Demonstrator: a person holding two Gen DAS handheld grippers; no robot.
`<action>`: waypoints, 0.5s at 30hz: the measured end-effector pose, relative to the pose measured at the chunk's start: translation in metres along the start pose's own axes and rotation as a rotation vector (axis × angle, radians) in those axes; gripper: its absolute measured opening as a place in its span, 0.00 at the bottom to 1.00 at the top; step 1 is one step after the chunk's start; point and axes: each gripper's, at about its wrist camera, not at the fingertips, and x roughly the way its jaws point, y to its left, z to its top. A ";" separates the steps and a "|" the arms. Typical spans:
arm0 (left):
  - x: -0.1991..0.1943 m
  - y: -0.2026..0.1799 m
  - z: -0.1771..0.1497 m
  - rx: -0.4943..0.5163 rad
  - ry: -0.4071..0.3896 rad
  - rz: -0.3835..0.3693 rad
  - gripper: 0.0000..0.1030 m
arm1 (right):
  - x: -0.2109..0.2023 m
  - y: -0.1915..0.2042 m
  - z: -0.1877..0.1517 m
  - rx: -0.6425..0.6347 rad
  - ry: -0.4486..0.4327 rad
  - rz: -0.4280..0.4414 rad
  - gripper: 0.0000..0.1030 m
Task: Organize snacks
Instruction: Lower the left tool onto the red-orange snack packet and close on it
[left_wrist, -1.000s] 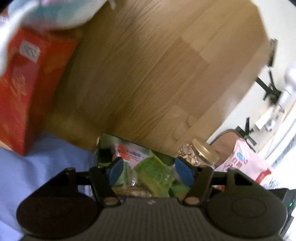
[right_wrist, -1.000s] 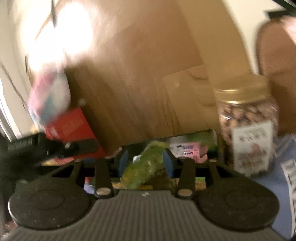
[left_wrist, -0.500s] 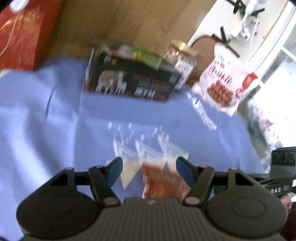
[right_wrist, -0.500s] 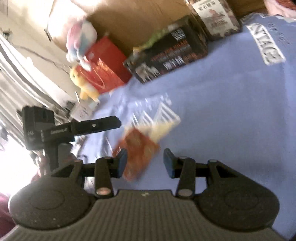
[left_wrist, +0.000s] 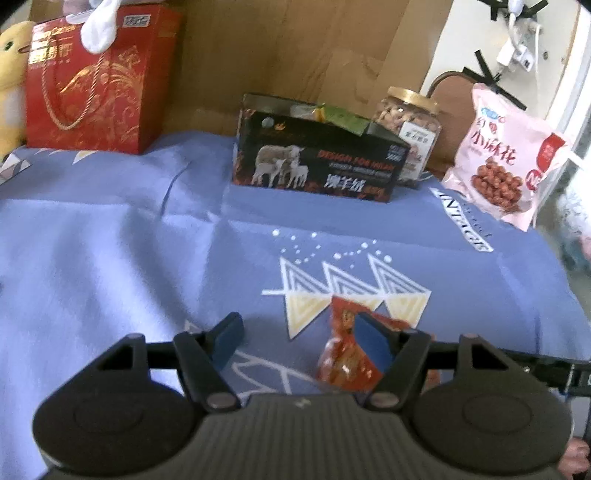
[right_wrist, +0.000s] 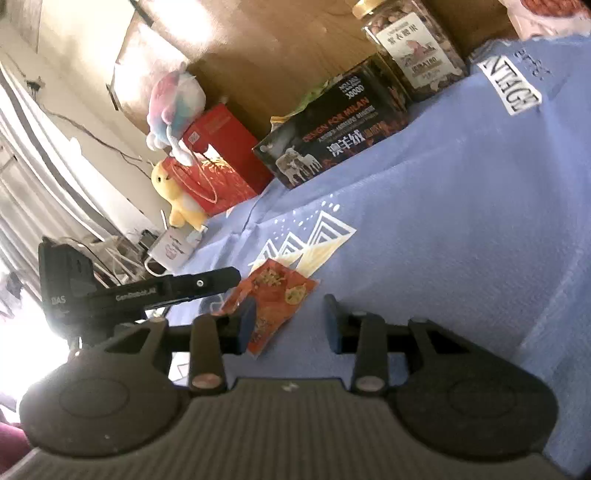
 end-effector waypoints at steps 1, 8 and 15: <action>0.000 0.000 -0.001 0.002 -0.003 0.006 0.66 | 0.000 0.000 0.000 -0.003 -0.002 -0.001 0.41; -0.004 -0.002 -0.007 0.018 -0.018 0.028 0.67 | 0.000 -0.002 -0.002 -0.003 -0.009 -0.002 0.41; -0.004 -0.003 -0.010 0.033 -0.029 0.023 0.71 | -0.001 -0.002 -0.001 -0.003 -0.010 -0.003 0.41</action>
